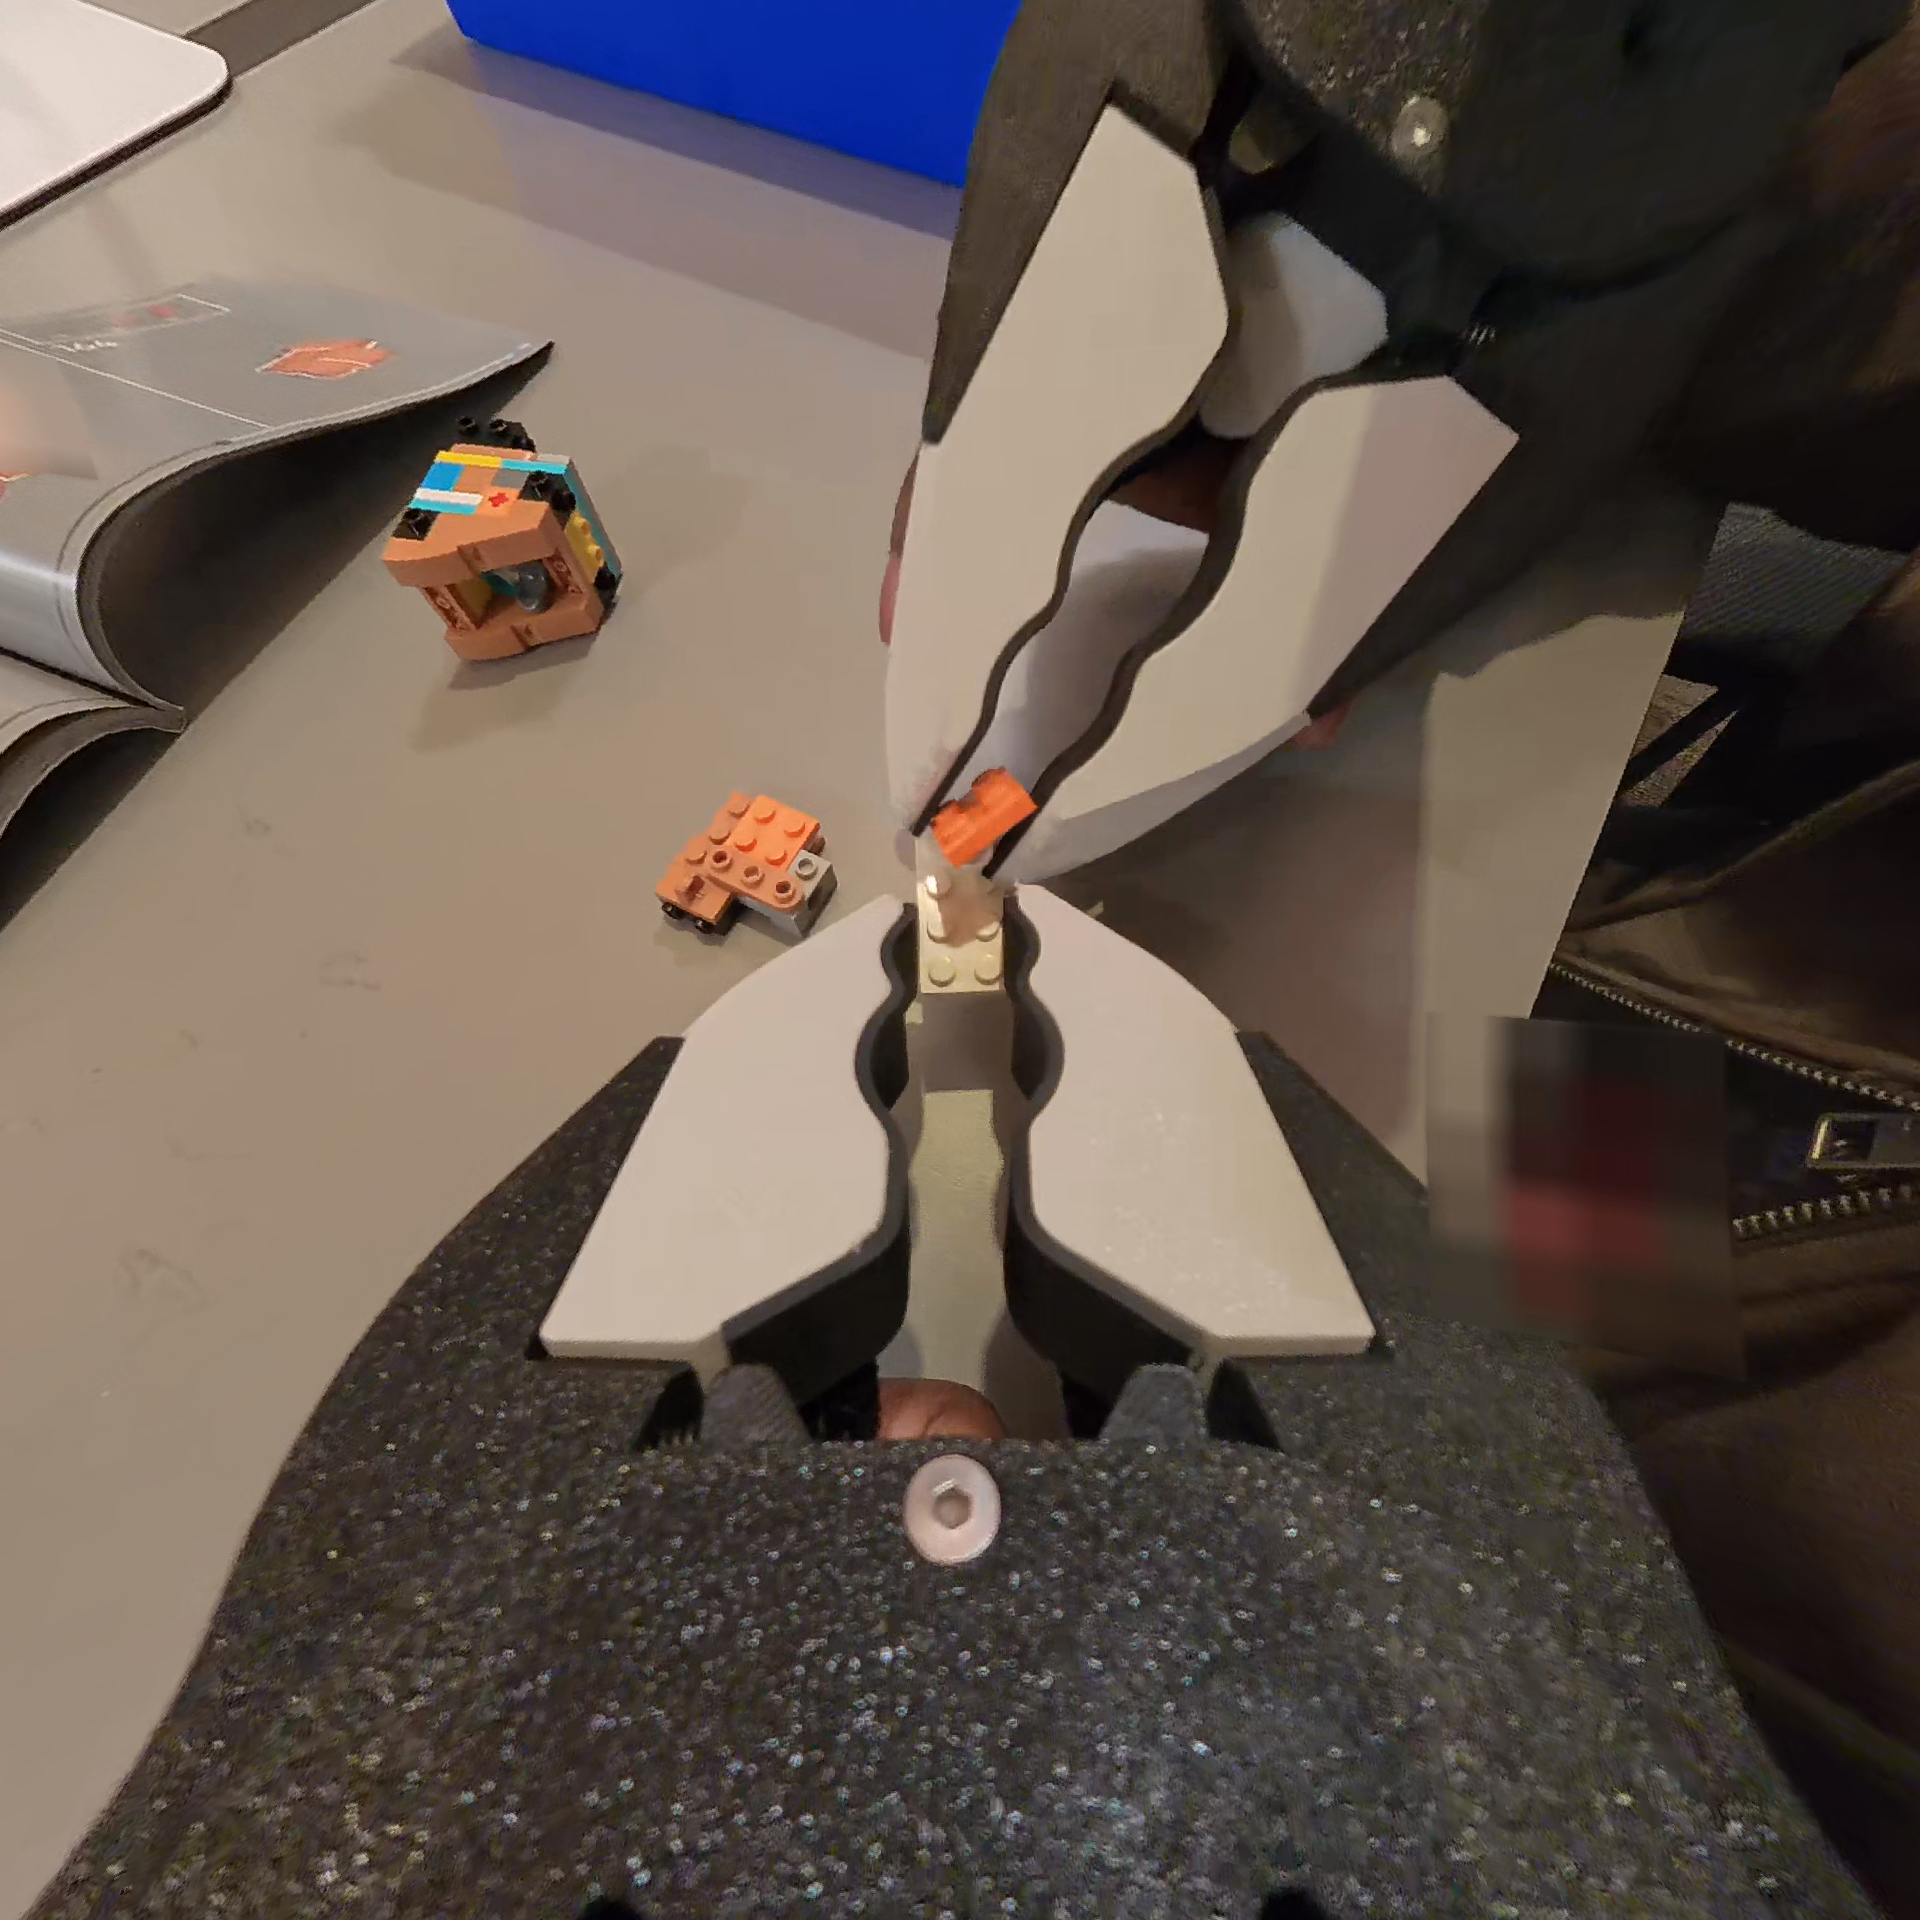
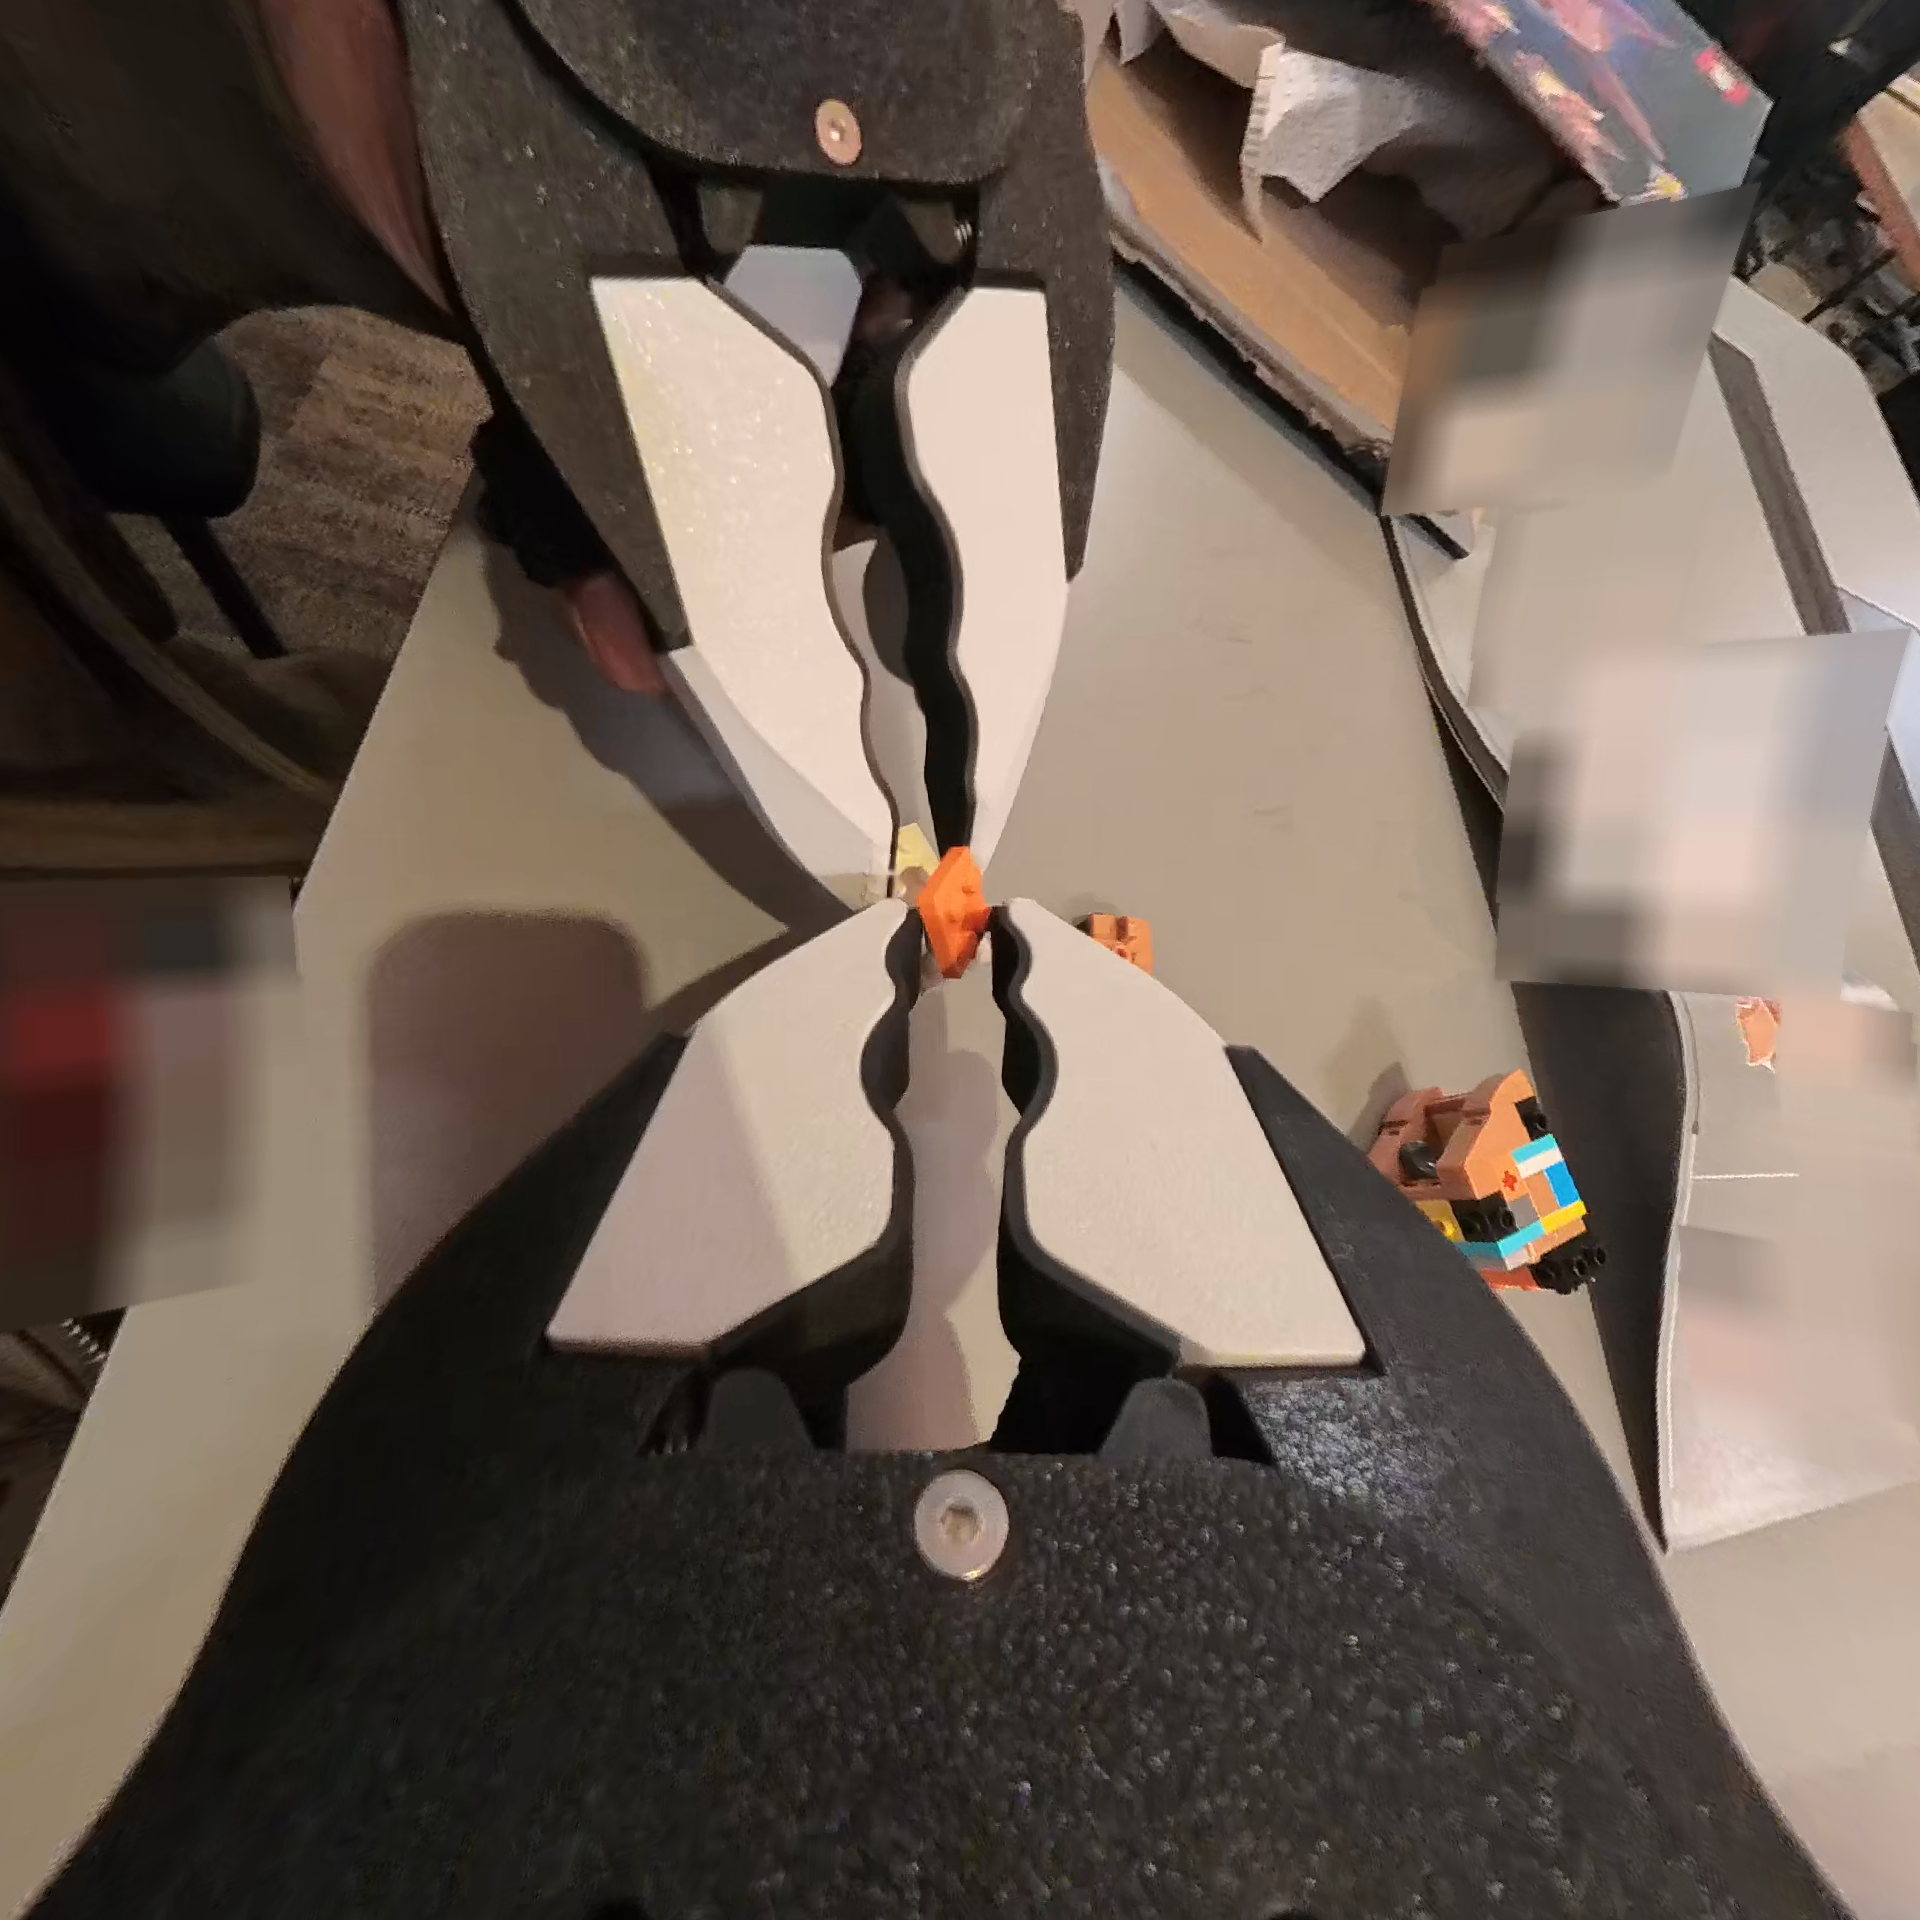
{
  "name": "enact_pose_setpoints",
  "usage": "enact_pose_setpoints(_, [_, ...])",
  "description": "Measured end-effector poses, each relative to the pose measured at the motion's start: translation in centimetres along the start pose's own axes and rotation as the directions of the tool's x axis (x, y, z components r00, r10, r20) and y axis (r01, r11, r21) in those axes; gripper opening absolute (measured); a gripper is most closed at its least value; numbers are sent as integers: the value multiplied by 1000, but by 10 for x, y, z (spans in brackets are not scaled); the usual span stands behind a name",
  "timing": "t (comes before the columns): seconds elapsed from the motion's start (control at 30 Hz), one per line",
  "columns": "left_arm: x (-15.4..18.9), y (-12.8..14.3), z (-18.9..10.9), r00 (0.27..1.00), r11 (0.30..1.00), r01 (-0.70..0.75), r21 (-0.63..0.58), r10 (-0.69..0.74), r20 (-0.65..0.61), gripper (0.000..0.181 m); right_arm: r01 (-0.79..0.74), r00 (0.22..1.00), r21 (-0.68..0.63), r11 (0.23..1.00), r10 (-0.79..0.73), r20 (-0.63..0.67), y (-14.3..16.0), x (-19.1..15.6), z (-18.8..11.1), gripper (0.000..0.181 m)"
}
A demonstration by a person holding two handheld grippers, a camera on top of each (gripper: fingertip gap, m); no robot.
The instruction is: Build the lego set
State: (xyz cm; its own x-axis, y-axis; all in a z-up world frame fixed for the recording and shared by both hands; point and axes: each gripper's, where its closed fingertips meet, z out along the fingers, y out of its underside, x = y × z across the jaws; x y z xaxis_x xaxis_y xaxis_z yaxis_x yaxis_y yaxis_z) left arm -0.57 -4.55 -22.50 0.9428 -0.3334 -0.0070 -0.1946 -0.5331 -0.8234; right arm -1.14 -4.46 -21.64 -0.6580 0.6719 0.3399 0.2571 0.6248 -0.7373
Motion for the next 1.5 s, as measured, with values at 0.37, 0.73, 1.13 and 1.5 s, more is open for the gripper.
enact_pose_setpoints(0.37, [1,4,1,1000,1000,-27,-2,27,-15,15,35,997,-34,999,-32,76,2,-5,0,16])
enact_pose_setpoints(0.73, [0,9,6,999,999,-27,-18,26,-32,15,26,995,-56,998,-21,99,11,-9,3,19])
enact_pose_setpoints(1.13, [1,10,11,999,999,-28,-32,27,-43,15,13,994,-88,996,-3,113,24,-11,2,15])
enact_pose_setpoints(1.5, [2,14,14,998,997,-41,-59,38,-46,15,-42,994,-13,999,43,102,21,-15,-11,15])
